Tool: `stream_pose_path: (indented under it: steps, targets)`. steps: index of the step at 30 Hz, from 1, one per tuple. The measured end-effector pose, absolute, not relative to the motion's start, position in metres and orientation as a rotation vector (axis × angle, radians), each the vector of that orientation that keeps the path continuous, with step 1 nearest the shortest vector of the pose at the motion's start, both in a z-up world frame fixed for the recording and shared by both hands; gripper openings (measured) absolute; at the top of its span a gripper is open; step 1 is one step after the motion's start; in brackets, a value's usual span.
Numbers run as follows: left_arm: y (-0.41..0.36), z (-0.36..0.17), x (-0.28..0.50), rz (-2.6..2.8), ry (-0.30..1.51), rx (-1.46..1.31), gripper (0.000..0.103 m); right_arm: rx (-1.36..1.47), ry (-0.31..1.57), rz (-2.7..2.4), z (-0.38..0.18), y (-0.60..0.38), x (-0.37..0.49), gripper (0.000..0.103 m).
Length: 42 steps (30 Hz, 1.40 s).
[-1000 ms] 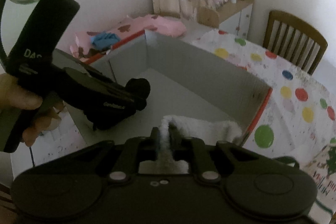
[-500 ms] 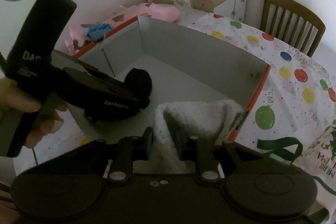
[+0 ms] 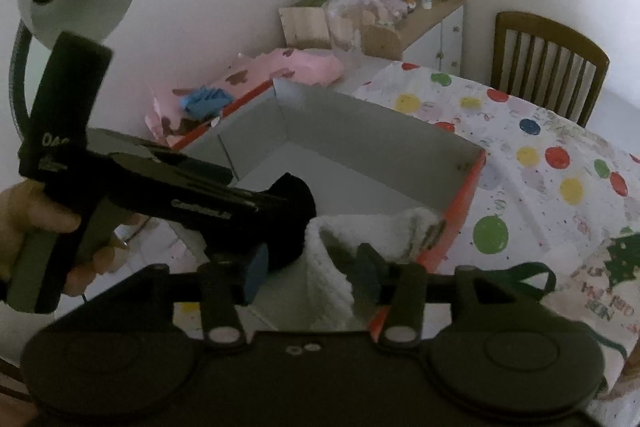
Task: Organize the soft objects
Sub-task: 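Lower both cloths into the box and open both grippers, then move the right gripper to the dog-print paper bag while the left gripper reaches the Christmas towel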
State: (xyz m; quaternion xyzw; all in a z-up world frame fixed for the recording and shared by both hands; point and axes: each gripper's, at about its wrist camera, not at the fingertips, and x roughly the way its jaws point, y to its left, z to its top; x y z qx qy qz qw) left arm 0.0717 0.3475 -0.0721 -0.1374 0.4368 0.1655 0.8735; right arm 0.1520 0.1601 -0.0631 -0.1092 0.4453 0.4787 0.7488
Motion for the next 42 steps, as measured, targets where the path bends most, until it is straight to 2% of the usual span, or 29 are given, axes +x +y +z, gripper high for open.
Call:
stream_pose_path:
  steps: [5,7,11,22,26,30,34,42]
  targets:
    - [0.335,-0.057,0.062,0.349,0.870,-0.271,0.072,-0.219,0.930,1.022,-0.048,0.142,0.149,0.058]
    - [0.328,-0.049,0.058,0.359,0.849,-0.255,0.080,-0.205,0.918,1.015,-0.042,0.134,0.149,0.063]
    - [0.313,-0.033,0.052,0.342,0.803,-0.252,0.082,-0.191,0.893,1.003,-0.031,0.116,0.147,0.066]
    - [0.253,-0.009,0.049,0.236,0.748,-0.251,0.089,-0.120,0.845,0.940,-0.008,0.043,0.140,0.093]
    - [0.230,-0.006,0.052,0.188,0.733,-0.272,0.090,-0.099,0.826,0.901,-0.001,0.011,0.139,0.095]
    - [0.205,-0.006,0.058,0.141,0.727,-0.277,0.099,-0.070,0.808,0.851,0.004,-0.026,0.140,0.099]
    - [0.182,-0.006,0.064,0.082,0.706,-0.279,0.103,-0.038,0.799,0.782,0.004,-0.067,0.144,0.100]
    - [0.147,-0.012,0.084,0.043,0.702,-0.331,0.103,0.008,0.814,0.580,-0.010,-0.163,0.162,0.100]
